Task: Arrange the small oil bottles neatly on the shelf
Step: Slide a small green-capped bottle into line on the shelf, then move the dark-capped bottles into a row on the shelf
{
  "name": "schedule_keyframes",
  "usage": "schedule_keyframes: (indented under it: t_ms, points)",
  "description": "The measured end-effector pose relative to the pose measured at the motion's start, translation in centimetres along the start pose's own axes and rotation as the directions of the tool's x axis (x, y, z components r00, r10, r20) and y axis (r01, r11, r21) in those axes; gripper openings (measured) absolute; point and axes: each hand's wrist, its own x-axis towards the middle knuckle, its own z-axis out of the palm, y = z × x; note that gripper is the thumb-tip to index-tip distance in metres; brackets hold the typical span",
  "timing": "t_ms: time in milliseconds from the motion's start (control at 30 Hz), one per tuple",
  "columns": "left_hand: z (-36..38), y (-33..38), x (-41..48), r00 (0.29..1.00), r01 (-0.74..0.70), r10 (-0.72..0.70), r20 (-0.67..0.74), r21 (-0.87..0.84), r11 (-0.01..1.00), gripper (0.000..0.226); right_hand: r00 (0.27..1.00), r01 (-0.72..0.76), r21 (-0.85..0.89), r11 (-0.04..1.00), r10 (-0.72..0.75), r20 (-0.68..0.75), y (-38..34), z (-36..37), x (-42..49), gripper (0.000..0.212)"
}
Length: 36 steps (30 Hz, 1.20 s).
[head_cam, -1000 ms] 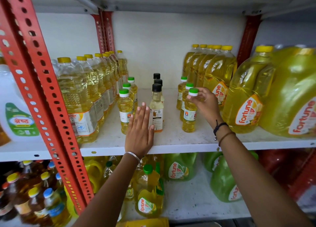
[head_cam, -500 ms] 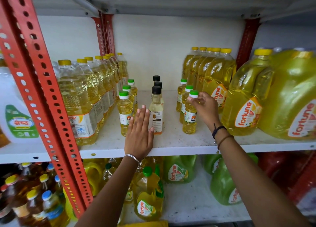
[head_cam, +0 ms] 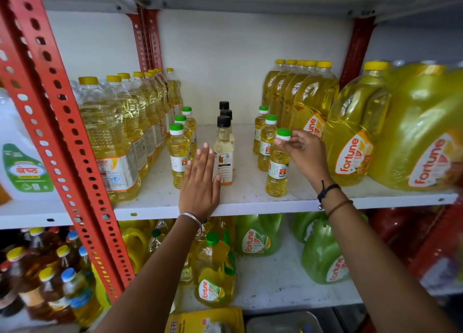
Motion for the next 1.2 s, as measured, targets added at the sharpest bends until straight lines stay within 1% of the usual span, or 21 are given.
schedule_keyframes:
  t_ms: [333, 500, 600, 633, 700, 767, 833, 900, 967, 1033, 1133, 1200]
  points:
    - [-0.1, 0.1, 0.0, 1.000, 0.008, -0.008, 0.014, -0.007, 1.000, 0.059, 1.000, 0.022, -0.025, 0.999, -0.022, 0.000, -0.7, -1.0, -1.3, 0.033]
    - [-0.1, 0.0, 0.0, 1.000, 0.008, -0.008, 0.017, -0.007, 1.000, 0.059, 1.000, -0.002, -0.019, 1.000, 0.002, 0.007, -0.7, -0.9, -1.8, 0.036]
    - [-0.4, 0.0, 0.1, 1.000, 0.008, -0.008, 0.009, -0.042, 0.999, 0.059, 1.000, -0.020, -0.034, 0.999, 0.019, -0.020, -0.9, -0.6, -2.4, 0.044]
    - [-0.6, -0.1, 0.1, 1.000, 0.014, -0.014, 0.000, -0.056, 0.998, 0.059, 0.998, -0.006, -0.051, 0.999, 0.003, -0.064, -1.0, -0.5, -2.6, 0.048]
    - [-1.3, -0.6, 0.1, 0.999, 0.032, -0.033, -0.027, -0.062, 0.998, 0.059, 0.978, 0.072, -0.098, 0.993, -0.090, -0.187, -1.6, -0.3, -3.1, 0.052]
    - [-2.2, -1.6, -0.1, 0.998, 0.039, -0.041, -0.056, -0.043, 0.998, 0.059, 0.934, 0.189, -0.120, 0.975, -0.216, -0.283, -2.7, 0.3, -3.5, 0.046]
    - [-3.1, -2.9, -0.4, 0.997, 0.038, -0.039, -0.071, -0.016, 0.999, 0.060, 0.907, 0.287, -0.097, 0.953, -0.303, -0.291, -3.9, 1.5, -3.7, 0.036]
    - [-3.8, -4.3, -0.7, 0.998, 0.032, -0.031, -0.061, 0.014, 0.999, 0.060, 0.921, 0.323, -0.029, 0.946, -0.321, -0.221, -4.7, 3.4, -3.7, 0.031]
    - [-4.0, -5.6, -1.2, 0.999, 0.026, -0.024, -0.034, 0.042, 0.999, 0.059, 0.949, 0.294, 0.039, 0.955, -0.286, -0.134, -4.9, 5.7, -3.6, 0.027]
    - [-4.0, -6.5, -1.6, 1.000, 0.025, -0.024, -0.003, 0.052, 0.998, 0.060, 0.978, 0.206, 0.108, 0.973, -0.200, -0.066, -4.7, 7.7, -3.1, 0.027]
    - [-3.8, -7.0, -1.7, 1.000, 0.002, -0.003, 0.018, 0.081, 0.997, 0.061, 0.999, 0.045, 0.211, 0.976, -0.044, -0.010, -4.4, 10.0, -2.2, 0.033]
    - [-3.7, -7.2, -1.7, 1.000, -0.021, 0.019, 0.022, 0.093, 0.995, 0.061, 0.999, -0.022, 0.235, 0.972, 0.015, 0.032, -4.1, 11.2, -1.3, 0.040]
